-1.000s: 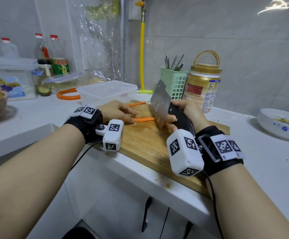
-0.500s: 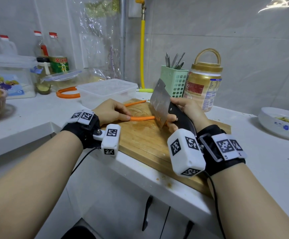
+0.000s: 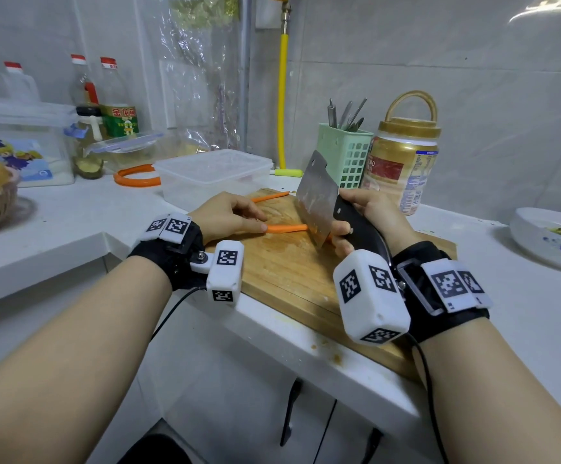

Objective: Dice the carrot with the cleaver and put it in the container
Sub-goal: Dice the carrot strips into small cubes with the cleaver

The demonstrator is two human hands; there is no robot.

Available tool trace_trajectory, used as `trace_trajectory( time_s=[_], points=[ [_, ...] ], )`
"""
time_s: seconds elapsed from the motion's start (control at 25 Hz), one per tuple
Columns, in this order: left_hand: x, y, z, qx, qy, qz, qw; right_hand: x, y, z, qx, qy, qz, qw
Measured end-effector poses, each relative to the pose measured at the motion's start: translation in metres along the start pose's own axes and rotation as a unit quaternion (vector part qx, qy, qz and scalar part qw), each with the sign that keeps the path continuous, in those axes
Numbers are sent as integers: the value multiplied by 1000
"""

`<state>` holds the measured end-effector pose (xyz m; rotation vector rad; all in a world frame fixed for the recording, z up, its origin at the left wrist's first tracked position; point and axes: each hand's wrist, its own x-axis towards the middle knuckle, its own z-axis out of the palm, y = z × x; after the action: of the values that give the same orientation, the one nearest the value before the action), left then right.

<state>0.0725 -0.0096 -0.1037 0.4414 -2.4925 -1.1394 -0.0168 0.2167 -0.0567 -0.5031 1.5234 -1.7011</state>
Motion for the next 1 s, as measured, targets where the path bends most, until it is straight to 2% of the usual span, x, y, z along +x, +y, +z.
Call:
trace_trajectory(
  time_s=[0.64, 1.0],
  points=[
    [-1, 3, 2, 30, -21, 32, 999, 3, 1, 5, 6, 25, 10, 1000],
    [1, 2, 3, 1, -43, 29, 999, 2, -7, 4, -14, 6, 28, 999]
  ],
)
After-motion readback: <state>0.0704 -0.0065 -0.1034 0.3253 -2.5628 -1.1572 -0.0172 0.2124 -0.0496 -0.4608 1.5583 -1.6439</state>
